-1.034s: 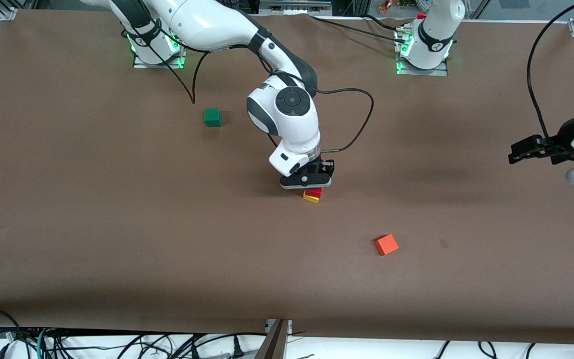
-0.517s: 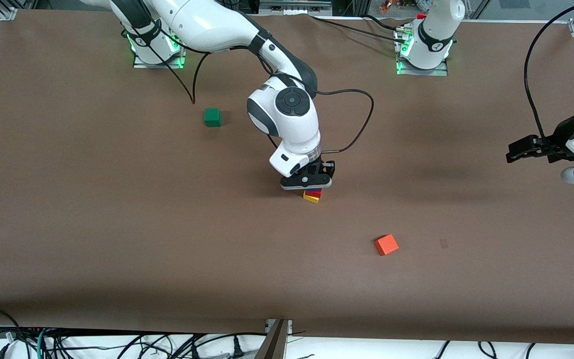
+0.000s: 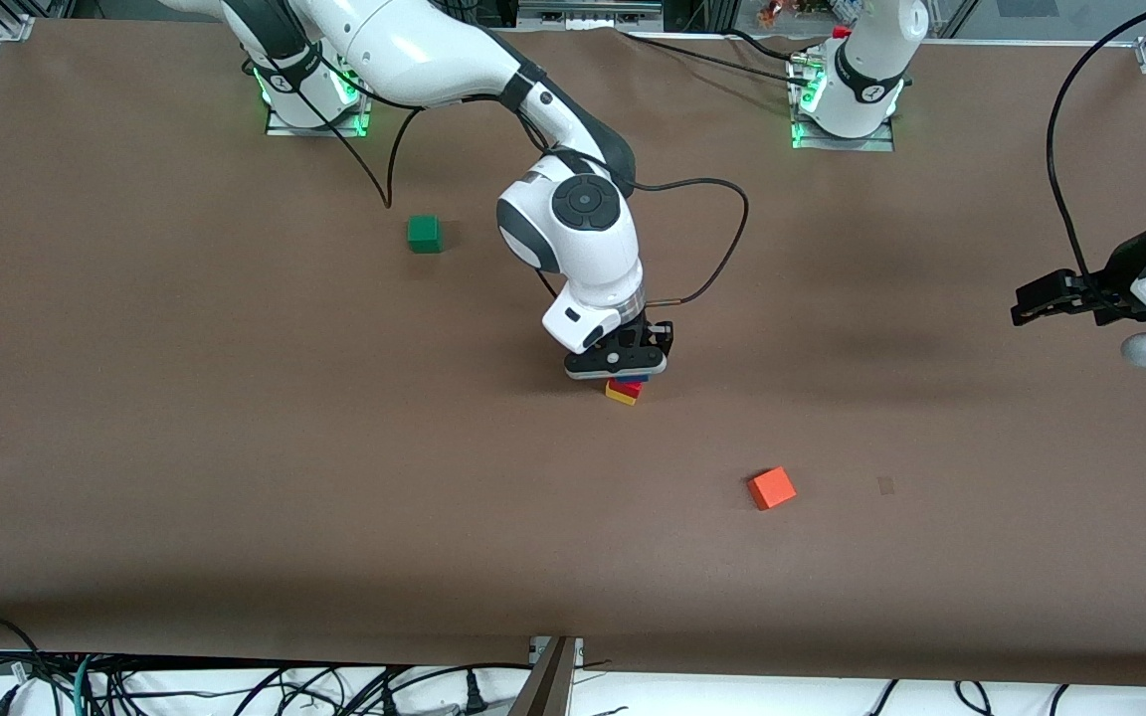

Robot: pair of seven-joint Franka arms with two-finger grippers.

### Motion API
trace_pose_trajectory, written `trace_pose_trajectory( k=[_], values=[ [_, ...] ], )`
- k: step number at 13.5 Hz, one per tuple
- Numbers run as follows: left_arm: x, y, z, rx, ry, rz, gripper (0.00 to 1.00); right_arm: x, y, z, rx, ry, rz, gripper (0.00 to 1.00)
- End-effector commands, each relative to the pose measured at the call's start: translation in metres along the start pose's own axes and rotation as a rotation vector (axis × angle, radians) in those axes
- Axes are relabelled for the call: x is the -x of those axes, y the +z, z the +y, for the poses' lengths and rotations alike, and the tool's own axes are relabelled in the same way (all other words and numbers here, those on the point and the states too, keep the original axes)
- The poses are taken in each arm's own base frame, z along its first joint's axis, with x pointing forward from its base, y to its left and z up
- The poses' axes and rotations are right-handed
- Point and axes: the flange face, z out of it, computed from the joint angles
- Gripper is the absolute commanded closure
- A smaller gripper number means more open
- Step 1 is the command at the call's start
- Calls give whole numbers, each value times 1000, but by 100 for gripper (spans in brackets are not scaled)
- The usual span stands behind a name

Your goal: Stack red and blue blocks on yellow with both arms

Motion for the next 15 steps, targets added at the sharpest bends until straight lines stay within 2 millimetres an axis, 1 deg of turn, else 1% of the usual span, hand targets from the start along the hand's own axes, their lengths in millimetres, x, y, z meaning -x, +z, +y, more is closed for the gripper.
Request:
trace_pose_trajectory(
  k=[1,2,3,6,7,8,9,10,11,12,13,14,15],
  values=[
    [0,-4,-4,19,9,13,0,-2,2,-6,1,10,30,16],
    [0,-5,-6,19,7,15,0,-3,2,-5,2,12,31,5],
    [0,-5,-7,21,4,15,0,-3,0,-5,1,10,32,1],
    [0,-6,-6,21,1,16,0,-8,-7,-1,14,15,23,1],
    [0,-6,-5,21,1,16,0,-10,-15,1,32,16,9,1],
    [0,-7,-6,19,1,18,0,-16,-32,5,45,25,-3,0],
    [-1,-12,-6,16,3,29,0,-28,-54,15,55,45,-9,0],
    [-3,-10,-6,17,2,27,0,-38,-75,24,68,64,-23,0],
    [-3,-11,-6,16,3,29,0,-54,-94,44,77,103,-53,0],
    [-3,-11,-5,16,4,29,0,-72,-121,62,60,147,-62,0],
    [-3,-10,-4,14,6,27,0,-88,-156,84,41,196,-75,0],
    [-3,-10,-4,14,6,27,0,-100,-176,115,69,239,-124,0],
    [-3,-11,-2,14,9,29,0,-109,-200,150,114,242,-174,0]
  ],
)
